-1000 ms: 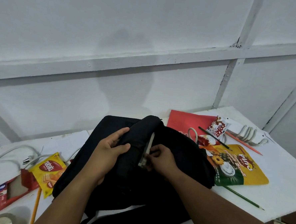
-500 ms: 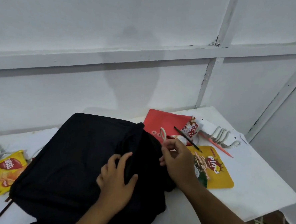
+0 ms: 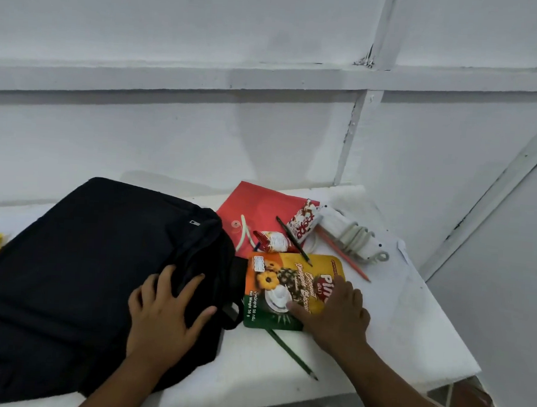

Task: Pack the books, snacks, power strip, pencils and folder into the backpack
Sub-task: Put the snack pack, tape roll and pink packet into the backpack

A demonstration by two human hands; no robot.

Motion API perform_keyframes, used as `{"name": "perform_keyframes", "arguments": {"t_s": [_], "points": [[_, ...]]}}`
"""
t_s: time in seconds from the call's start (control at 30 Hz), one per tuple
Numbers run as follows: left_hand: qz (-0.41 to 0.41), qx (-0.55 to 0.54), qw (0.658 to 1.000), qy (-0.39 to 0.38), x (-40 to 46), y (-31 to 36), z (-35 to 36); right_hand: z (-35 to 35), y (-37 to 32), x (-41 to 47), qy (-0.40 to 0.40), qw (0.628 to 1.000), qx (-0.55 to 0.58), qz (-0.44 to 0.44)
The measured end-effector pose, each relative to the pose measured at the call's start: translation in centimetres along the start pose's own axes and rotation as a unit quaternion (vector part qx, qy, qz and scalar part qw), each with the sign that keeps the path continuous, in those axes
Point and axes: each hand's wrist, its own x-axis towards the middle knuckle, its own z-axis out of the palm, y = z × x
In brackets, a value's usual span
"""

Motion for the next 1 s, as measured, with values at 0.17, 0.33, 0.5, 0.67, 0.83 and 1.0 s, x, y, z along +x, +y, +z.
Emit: {"name": "perform_keyframes", "arguments": {"t_s": [0.17,0.33,0.5,0.67,0.83,1.0], "points": [[-0.009,-0.007,1.000,-0.003,-0.2,0.3,-0.3,-0.2,0.3,-0.6,0.050,0.997,0.056,-0.027],[-0.019,-0.025,0.999,0.013,-0.2,0.4,-0.4,-1.0,0.8,-1.2,0.095,0.970,0.217,-0.053],[-0.027,-0.046,0.998,0.016,-0.5,0.4,-0.4,-2.8,0.9,-1.7,0.090,0.911,0.386,-0.114],[-0.095,-0.217,0.971,0.011,0.2,1.1,-2.2,-5.1,-0.7,-2.3,0.099,0.890,0.374,-0.239],[-0.019,-0.320,0.944,0.079,1.2,2.9,-6.7,-7.4,-3.6,-2.3,0.129,0.878,0.227,-0.402],[0.070,-0.453,0.885,-0.081,2.3,3.4,-9.6,-8.0,-7.2,-2.6,0.122,0.841,0.139,-0.509]]}}
